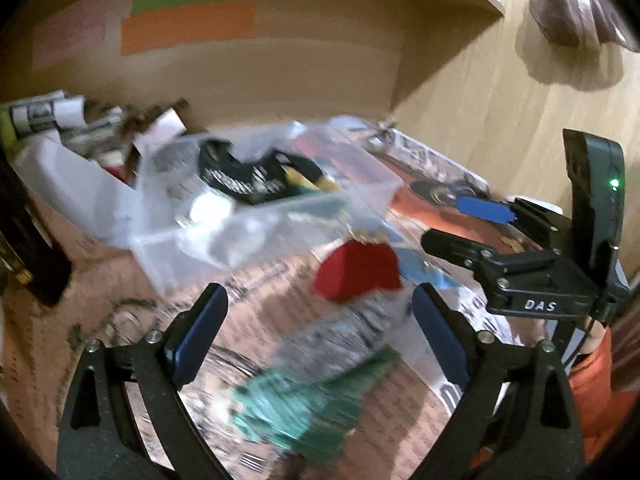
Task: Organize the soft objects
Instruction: 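Grasp the bagged silver scrubber with the left tool while the right tool grasps the red pouch's gold ribbon, then carry the scrubber and red pouch into the clear box and open both tools, then grasp the green knit glove with the left tool while the right tool grasps the braided bracelet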
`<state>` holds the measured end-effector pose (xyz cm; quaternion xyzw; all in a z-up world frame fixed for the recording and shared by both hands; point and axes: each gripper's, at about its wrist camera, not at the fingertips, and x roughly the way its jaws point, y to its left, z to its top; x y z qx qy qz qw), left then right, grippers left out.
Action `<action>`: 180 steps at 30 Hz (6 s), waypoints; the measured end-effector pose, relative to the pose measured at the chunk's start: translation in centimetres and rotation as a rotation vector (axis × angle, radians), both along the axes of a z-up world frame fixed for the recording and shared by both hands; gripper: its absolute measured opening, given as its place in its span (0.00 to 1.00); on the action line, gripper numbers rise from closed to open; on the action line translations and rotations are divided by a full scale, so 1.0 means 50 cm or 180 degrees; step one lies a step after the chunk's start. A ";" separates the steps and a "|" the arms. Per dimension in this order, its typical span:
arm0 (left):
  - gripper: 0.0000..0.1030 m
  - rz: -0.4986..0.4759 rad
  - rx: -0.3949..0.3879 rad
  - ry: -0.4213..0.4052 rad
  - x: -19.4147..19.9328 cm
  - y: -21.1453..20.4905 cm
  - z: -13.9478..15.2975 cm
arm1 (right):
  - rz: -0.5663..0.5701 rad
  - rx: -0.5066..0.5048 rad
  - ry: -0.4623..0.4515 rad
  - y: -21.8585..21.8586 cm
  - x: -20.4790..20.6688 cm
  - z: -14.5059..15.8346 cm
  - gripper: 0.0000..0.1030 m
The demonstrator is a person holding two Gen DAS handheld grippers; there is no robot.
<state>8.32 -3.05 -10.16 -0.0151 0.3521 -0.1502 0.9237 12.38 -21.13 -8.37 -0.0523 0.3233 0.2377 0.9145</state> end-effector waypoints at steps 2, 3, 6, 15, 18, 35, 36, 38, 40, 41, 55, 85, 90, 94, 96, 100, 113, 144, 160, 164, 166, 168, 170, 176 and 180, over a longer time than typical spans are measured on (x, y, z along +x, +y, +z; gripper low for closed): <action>0.92 -0.0028 -0.0017 0.0078 -0.005 -0.010 -0.017 | -0.0026 0.0018 0.0062 -0.008 -0.005 -0.010 0.79; 0.92 -0.0032 -0.0008 0.0120 -0.006 -0.015 -0.029 | -0.0037 0.0024 0.0097 -0.011 -0.008 -0.016 0.79; 0.92 -0.0038 0.0011 0.0242 -0.005 -0.026 -0.061 | -0.0051 0.0026 0.0197 -0.015 -0.014 -0.034 0.79; 0.69 -0.0031 -0.0132 0.0476 0.038 -0.019 -0.112 | 0.0042 -0.0017 0.0294 0.002 0.004 -0.050 0.79; 0.55 -0.0057 -0.0185 0.0434 0.043 -0.015 -0.110 | 0.0089 -0.0023 0.0319 0.013 0.017 -0.050 0.79; 0.40 0.0326 -0.0182 0.0011 0.042 0.075 -0.031 | 0.0323 -0.0248 0.0716 0.084 0.114 -0.101 0.58; 0.40 0.0335 -0.0189 0.0010 0.045 0.079 -0.030 | 0.0326 -0.0266 0.0756 0.086 0.120 -0.108 0.53; 0.40 0.0345 -0.0202 0.0015 0.047 0.083 -0.032 | 0.0347 -0.0239 0.0775 0.086 0.122 -0.113 0.48; 0.40 0.0362 -0.0192 0.0018 0.047 0.083 -0.036 | 0.0379 -0.0208 0.0769 0.085 0.121 -0.111 0.33; 0.40 0.0372 -0.0185 0.0022 0.048 0.084 -0.037 | 0.0384 -0.0196 0.0757 0.084 0.118 -0.109 0.27; 0.40 0.0521 -0.0171 -0.0197 0.039 0.108 0.009 | 0.0387 -0.0015 0.0244 0.050 0.055 -0.010 0.19; 0.40 0.1133 0.0003 -0.0317 0.225 0.158 0.067 | 0.0195 0.0086 -0.0301 0.110 0.189 0.088 0.19; 0.40 0.1172 0.0065 -0.0236 0.255 0.155 0.042 | 0.0173 0.0052 -0.0112 0.130 0.228 0.054 0.19; 0.40 0.1151 0.0131 -0.0240 0.263 0.146 0.034 | 0.0189 0.0040 0.0037 0.146 0.252 0.025 0.19; 0.41 0.1125 0.0194 -0.0240 0.265 0.139 0.030 | 0.0194 0.0009 0.0104 0.154 0.262 0.011 0.19; 0.43 0.1101 0.0353 -0.0263 0.269 0.128 0.019 | 0.0191 -0.0132 0.0239 0.165 0.275 -0.015 0.26; 0.69 0.0925 0.0234 -0.0259 0.225 0.125 0.042 | 0.0163 -0.0142 0.0042 0.131 0.240 0.032 0.65; 0.93 0.0448 -0.0096 0.0083 -0.004 0.061 -0.022 | 0.0401 -0.0041 0.0111 0.065 -0.022 -0.014 0.78; 0.92 0.0377 0.0073 0.0410 -0.030 0.022 -0.128 | 0.0444 -0.0063 0.0567 0.071 -0.020 -0.097 0.78; 0.77 0.0407 0.0080 0.0378 -0.021 0.029 -0.125 | 0.0425 -0.0162 0.0593 0.084 -0.017 -0.109 0.67; 0.71 0.0414 0.0043 0.0362 -0.018 0.036 -0.123 | 0.0409 -0.0207 0.0565 0.088 -0.018 -0.111 0.62; 0.59 0.0399 0.0016 0.0354 -0.016 0.041 -0.122 | 0.0406 -0.0237 0.0535 0.091 -0.020 -0.111 0.51; 0.49 0.0370 0.0000 0.0347 -0.018 0.043 -0.119 | 0.0412 -0.0260 0.0506 0.092 -0.023 -0.112 0.42; 0.34 0.0366 0.0037 0.0225 -0.026 0.045 -0.097 | 0.0403 -0.0194 0.0518 0.084 -0.017 -0.111 0.18; 0.31 0.0392 0.0033 0.0126 -0.027 0.051 -0.077 | 0.0424 -0.0125 0.0521 0.079 -0.016 -0.103 0.11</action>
